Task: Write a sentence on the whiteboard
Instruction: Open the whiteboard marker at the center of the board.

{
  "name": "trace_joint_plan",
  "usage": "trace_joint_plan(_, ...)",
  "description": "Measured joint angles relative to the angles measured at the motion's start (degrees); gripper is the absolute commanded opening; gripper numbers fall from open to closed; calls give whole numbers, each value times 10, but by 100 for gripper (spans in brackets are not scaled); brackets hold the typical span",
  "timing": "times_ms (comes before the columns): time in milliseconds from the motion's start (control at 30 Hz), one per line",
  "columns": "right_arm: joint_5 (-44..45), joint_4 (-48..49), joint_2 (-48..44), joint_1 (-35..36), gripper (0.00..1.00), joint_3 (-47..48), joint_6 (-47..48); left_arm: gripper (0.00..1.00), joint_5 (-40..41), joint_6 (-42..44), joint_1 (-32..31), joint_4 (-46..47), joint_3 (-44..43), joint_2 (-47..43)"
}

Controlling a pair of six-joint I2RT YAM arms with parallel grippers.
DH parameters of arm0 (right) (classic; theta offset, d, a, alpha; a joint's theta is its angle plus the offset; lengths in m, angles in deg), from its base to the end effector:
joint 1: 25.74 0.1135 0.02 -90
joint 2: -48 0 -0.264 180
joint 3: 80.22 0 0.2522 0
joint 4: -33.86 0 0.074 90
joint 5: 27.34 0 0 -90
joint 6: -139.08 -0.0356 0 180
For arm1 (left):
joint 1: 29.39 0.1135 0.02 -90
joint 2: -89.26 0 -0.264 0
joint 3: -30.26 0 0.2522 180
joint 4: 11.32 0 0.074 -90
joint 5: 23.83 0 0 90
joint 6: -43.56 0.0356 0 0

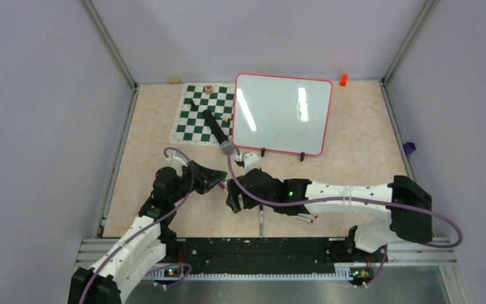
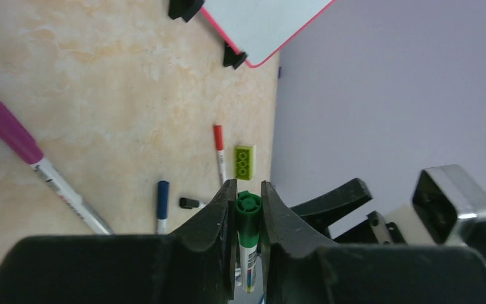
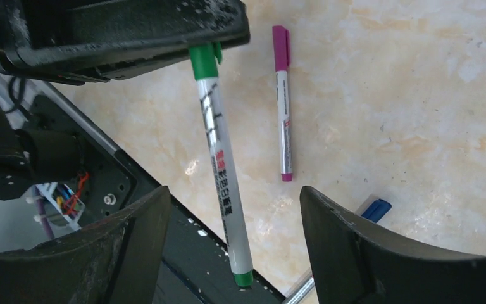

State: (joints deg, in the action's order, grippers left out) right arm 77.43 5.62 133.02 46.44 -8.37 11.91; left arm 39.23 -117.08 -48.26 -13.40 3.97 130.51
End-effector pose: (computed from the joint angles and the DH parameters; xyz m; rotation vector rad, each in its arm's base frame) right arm 0.1078 0.3056 0.2473 -0.5788 2.2945 0.6930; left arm 0.1521 -0.0690 0.1915 -0.5816 2.0497 -1.4491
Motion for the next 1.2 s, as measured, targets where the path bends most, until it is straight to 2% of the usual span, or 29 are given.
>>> trace_joint_plan(100, 15, 71, -54, 0, 69, -59, -17, 0, 28, -64, 0, 18, 2, -35)
trace_joint_plan(267, 36, 254, -133, -1, 60, -169, -40, 0, 78, -162, 0, 37, 11, -75)
trace_joint_plan(433, 51, 353, -135, -1, 52, -181, -44, 0, 105, -214, 0, 37, 12, -80)
trace_joint_plan(533, 56, 383, -117, -1, 44, -168, -43, 0, 114, -231, 0, 40, 12, -79)
trace_joint_plan(700, 68, 416, -84, -2, 39, -158, -43, 0, 114, -255, 1, 50, 12, -72)
trace_joint_plan(867, 81, 425, -63, -3, 29, -140, -45, 0, 116, -272, 1, 53, 12, -79)
trace_joint_plan(1200, 105, 436, -61, -4, 26, -140, -61, 0, 114, -279, 0, 50, 12, -93)
